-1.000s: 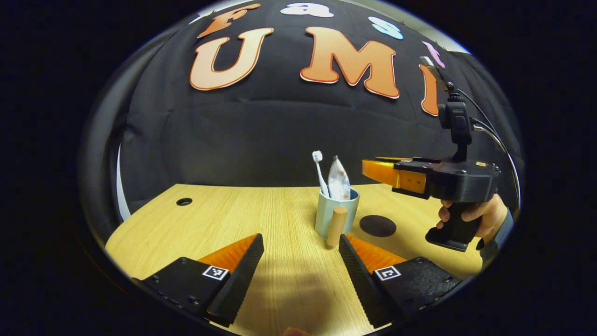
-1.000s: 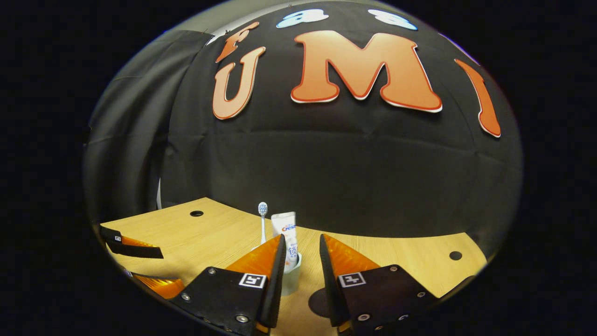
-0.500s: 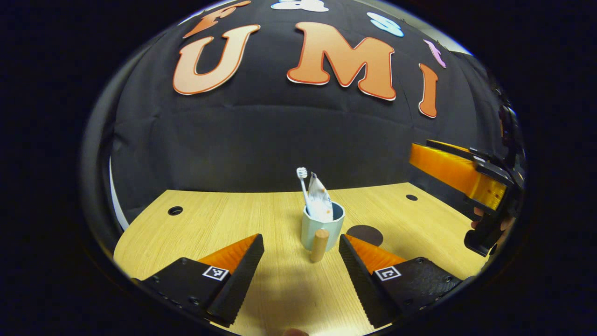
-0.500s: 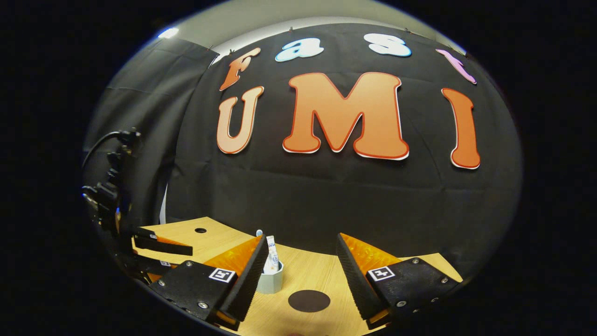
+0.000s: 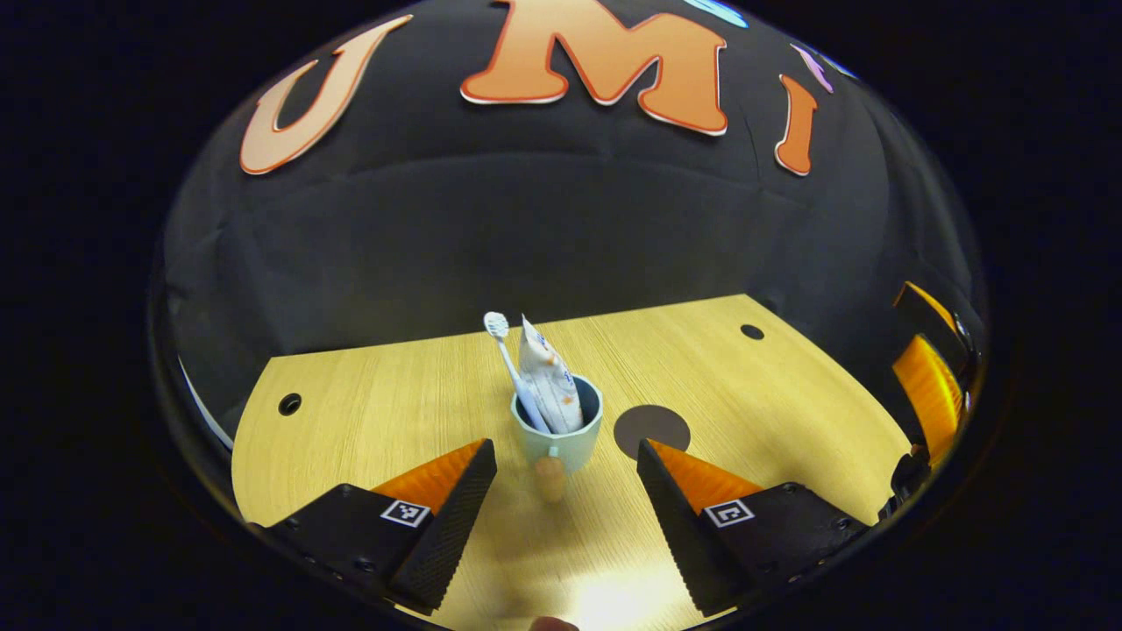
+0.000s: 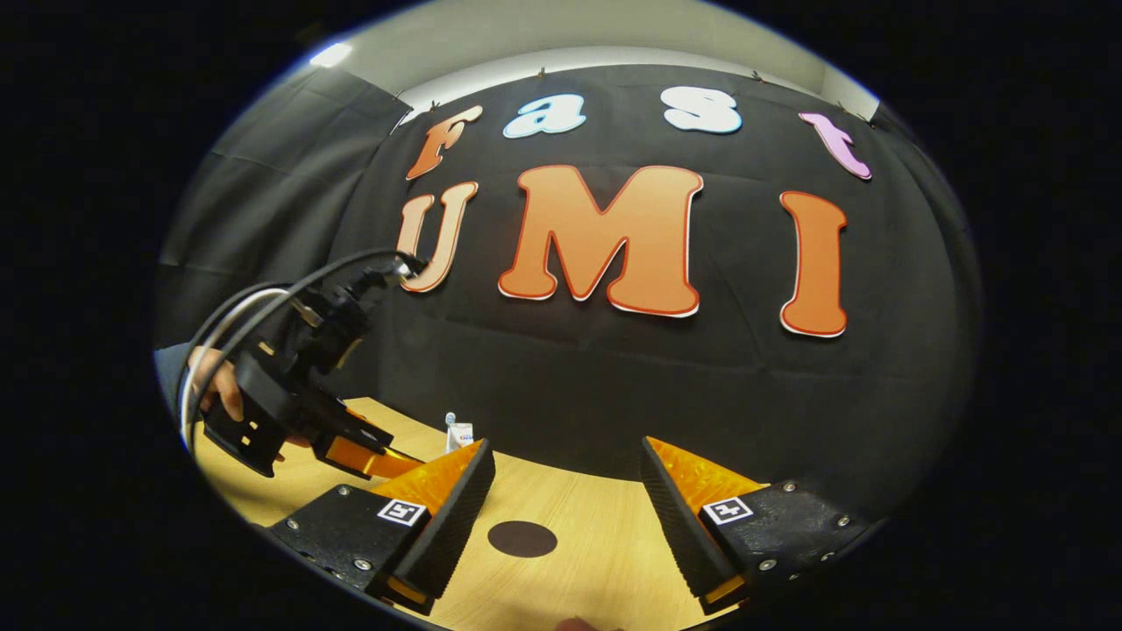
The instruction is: Put the toothbrush and toothpaste on the desktop into the cup, then pick up the cup and place it on the coaster on the desktop.
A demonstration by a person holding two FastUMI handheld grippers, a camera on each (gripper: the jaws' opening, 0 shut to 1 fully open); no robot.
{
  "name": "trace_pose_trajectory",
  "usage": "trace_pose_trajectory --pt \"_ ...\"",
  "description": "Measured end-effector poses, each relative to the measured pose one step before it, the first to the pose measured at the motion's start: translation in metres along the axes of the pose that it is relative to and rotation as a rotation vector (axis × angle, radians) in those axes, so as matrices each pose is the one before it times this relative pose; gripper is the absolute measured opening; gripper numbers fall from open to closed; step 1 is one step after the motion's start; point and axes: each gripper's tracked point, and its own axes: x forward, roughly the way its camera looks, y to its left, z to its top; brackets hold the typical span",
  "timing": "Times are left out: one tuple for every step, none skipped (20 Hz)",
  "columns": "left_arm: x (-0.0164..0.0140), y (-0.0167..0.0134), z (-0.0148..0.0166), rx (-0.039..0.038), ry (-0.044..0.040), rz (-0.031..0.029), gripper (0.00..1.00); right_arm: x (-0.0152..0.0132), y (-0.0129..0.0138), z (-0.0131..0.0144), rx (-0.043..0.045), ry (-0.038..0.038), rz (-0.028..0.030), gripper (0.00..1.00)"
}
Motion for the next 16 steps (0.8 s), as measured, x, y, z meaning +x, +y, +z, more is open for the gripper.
trace_pose_trajectory --pt "0.00686 -0.00002 -0.00221 0.02707 0.03355 0.00746 0.98 -0.00586 -0.00203 0.00528 0.00713 -0.01183 0.00213 0.99" --pt "0.00548 0.00149 -0.00173 0.01860 0.03253 0.01570 0.97 -0.00414 -0.00259 0.00274 0.00119 -0.00678 -0.00080 0.99" --pt "0.00068 -0.00265 -0.00161 0.01278 0.02793 0.00464 0.96 -0.00324 -0.00202 0.00285 -0.00384 -0.00246 -0.00268 0.99" --pt "0.00192 -0.00165 -0.00264 0.01144 0.03830 -0.00082 0.96 -0.00648 -0.00317 0.00061 -0.00698 -0.00009 -0.00406 0.99" --pt "0.00379 -0.00079 -0.00271 0.00565 0.03372 0.00640 0.96 -0.00486 -0.00173 0.00144 -0.00743 -0.00305 0.00075 0.99" --pt "0.00610 -0.00046 -0.00204 -0.00061 0.04278 0.00657 0.96 -0.00365 -0.00201 0.00201 -0.00217 -0.00301 -0.00019 0.99" --pt "0.00521 -0.00101 -0.00249 0.00458 0.03752 0.00047 0.96 -0.00419 0.00018 0.00183 0.00669 -0.00605 0.00641 0.99" --pt "0.00666 0.00042 -0.00254 0.00952 0.03414 0.00964 0.96 -0.00462 0.00097 0.00278 0.01101 -0.01141 0.00709 0.99" --pt "0.00523 -0.00072 -0.00440 0.00324 0.03953 0.01200 0.96 -0.00379 0.00011 0.00058 0.00459 -0.00032 0.00550 0.99" --pt "0.00496 -0.00087 -0.00067 0.00016 0.02504 0.00580 0.96 -0.00347 0.00035 -0.00178 -0.00212 -0.00014 0.00287 0.99" --pt "0.00035 0.00160 -0.00582 -0.00504 0.01850 -0.00061 0.96 -0.00154 -0.00148 -0.00080 -0.00867 -0.00142 -0.00231 0.99" --pt "0.00313 -0.00087 0.00004 -0.00534 0.01279 0.00208 0.96 -0.00183 -0.00142 -0.00068 -0.01068 0.00237 -0.00310 0.99" --pt "0.00405 -0.00046 -0.00116 0.00003 0.00473 -0.00081 0.96 -0.00210 -0.00123 -0.00102 -0.00907 0.00278 -0.00372 0.99" --pt "0.00468 -0.00136 0.00100 -0.00214 -0.00214 -0.00300 0.96 -0.00292 -0.00249 -0.00093 -0.00080 0.00123 -0.00445 0.99" --pt "0.00333 -0.00134 0.00058 -0.00080 -0.00240 -0.00366 0.95 -0.00165 0.00006 0.00094 0.00573 -0.00264 0.00118 0.99" --pt "0.00168 -0.00135 0.00099 0.00198 0.00344 0.00103 0.94 -0.00089 0.00040 0.00126 0.00712 -0.00137 -0.00083 0.99"
